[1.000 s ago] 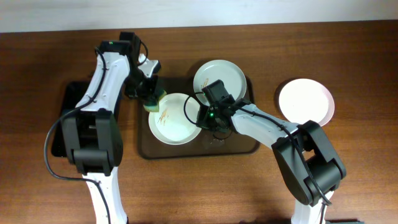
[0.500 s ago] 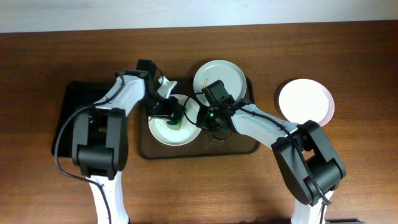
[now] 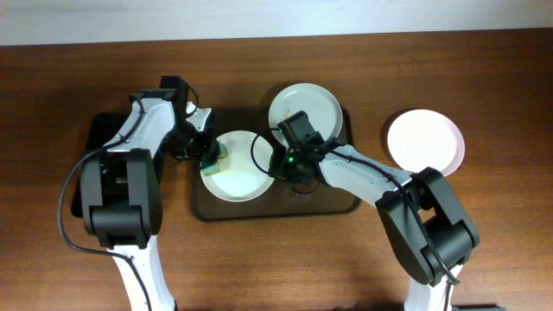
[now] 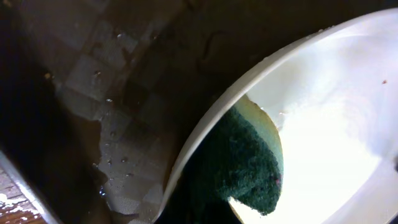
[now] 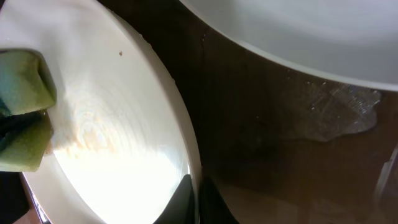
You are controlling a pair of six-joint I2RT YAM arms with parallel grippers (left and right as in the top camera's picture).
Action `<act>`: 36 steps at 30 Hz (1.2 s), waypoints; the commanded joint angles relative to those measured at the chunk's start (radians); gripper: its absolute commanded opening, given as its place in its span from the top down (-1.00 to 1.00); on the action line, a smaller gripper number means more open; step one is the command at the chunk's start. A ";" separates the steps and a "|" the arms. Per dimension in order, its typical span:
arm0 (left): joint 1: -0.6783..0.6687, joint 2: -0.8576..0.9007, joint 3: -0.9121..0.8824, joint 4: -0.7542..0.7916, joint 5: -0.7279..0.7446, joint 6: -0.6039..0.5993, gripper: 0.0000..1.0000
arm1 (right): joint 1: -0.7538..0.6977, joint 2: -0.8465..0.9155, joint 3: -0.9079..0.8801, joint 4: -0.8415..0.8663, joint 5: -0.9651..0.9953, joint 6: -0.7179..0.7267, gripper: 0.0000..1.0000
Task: Clean dirty plates on tray and stack at the side
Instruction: 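Scrub the white plate with the sponge in the left gripper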
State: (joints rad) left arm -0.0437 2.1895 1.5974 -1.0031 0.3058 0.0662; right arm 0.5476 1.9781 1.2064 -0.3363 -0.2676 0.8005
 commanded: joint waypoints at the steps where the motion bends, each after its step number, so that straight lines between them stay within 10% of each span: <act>1: -0.040 0.043 -0.009 0.007 -0.171 -0.010 0.99 | -0.012 0.011 0.001 -0.015 0.021 -0.011 0.92; 11: -0.197 0.043 -0.009 0.219 0.079 -0.003 0.99 | -0.012 0.011 0.001 -0.015 0.020 -0.011 0.92; 20: -0.208 0.043 -0.009 0.134 -0.102 -0.010 0.99 | -0.012 0.011 0.001 -0.018 0.024 -0.011 0.92; 25: -0.199 0.043 -0.009 -0.029 -0.423 -0.213 0.99 | -0.012 0.011 0.001 -0.018 0.024 -0.011 0.92; 36: -0.200 0.043 -0.009 0.101 -0.464 -0.283 0.99 | -0.012 0.011 0.001 -0.018 0.024 -0.011 0.92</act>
State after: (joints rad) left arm -0.2672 2.1822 1.6215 -0.8989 -0.0467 -0.1925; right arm 0.5392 1.9800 1.2064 -0.3389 -0.2630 0.7898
